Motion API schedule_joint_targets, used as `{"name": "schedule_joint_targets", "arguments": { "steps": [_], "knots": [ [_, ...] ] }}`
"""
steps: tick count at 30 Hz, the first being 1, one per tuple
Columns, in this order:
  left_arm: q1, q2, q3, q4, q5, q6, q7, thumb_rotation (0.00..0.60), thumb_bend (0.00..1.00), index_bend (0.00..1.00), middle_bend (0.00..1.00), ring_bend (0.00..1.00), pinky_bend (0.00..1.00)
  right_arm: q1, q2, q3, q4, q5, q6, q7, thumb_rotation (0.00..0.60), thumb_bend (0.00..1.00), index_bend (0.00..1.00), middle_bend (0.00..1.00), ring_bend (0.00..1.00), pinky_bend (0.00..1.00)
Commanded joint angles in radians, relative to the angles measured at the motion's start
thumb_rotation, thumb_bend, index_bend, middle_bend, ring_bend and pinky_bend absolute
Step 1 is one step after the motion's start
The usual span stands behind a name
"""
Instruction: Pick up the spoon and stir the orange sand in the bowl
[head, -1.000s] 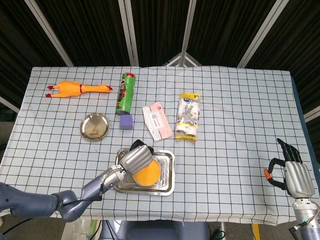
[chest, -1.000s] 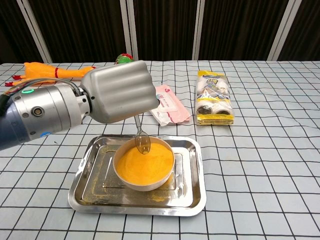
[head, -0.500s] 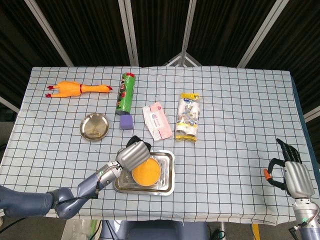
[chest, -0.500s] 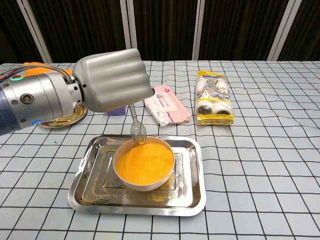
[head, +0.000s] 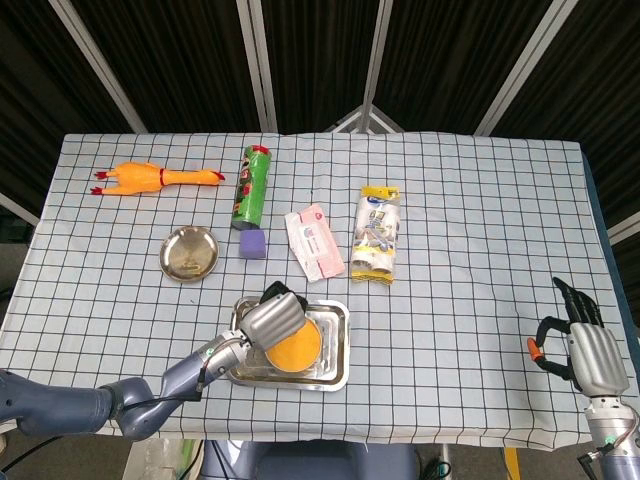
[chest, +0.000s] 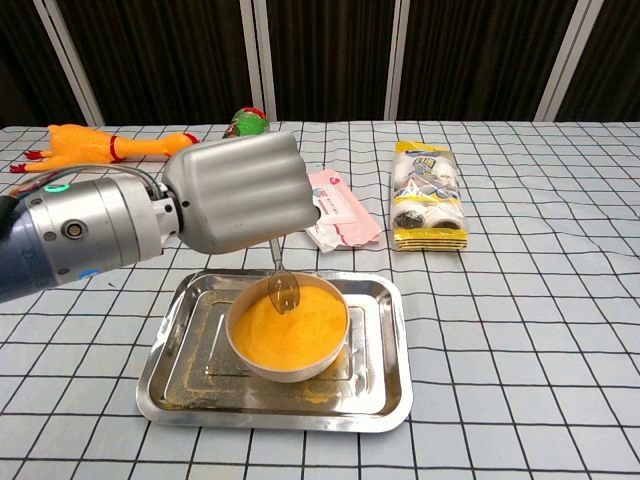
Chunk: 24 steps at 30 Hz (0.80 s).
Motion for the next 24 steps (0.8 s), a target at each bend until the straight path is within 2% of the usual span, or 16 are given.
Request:
{"name": "schedule_joint_targets", "arguments": {
  "steps": [1, 10, 16, 24],
  "knots": [
    [0.001, -0.013, 0.002, -0.002, 0.006, -0.005, -0.002, 0.6, 0.79, 0.79, 1.0, 1.0, 1.0, 0.0, 0.0, 0.0, 0.0, -0.001, 0.0, -0.001, 0.6, 0.43, 0.0, 0.0, 0.0, 0.0],
    [0.018, -0.042, 0.001, -0.022, 0.055, 0.014, -0.04, 0.6, 0.79, 0.79, 1.0, 1.0, 1.0, -0.001, 0.001, 0.001, 0.0, 0.001, 0.002, 0.003, 0.6, 0.43, 0.0, 0.0, 0.0, 0.0],
    [0.042, -0.001, 0.016, -0.041, 0.085, 0.03, -0.053, 0.6, 0.79, 0.79, 1.0, 1.0, 1.0, -0.002, 0.001, 0.0, -0.003, 0.0, 0.003, 0.0, 0.6, 0.43, 0.0, 0.0, 0.0, 0.0],
    [0.056, 0.041, 0.002, -0.036, 0.087, 0.038, -0.063, 0.6, 0.79, 0.79, 1.0, 1.0, 1.0, -0.001, 0.0, -0.001, -0.006, 0.0, 0.0, -0.003, 0.6, 0.43, 0.0, 0.0, 0.0, 0.0]
  ]
}}
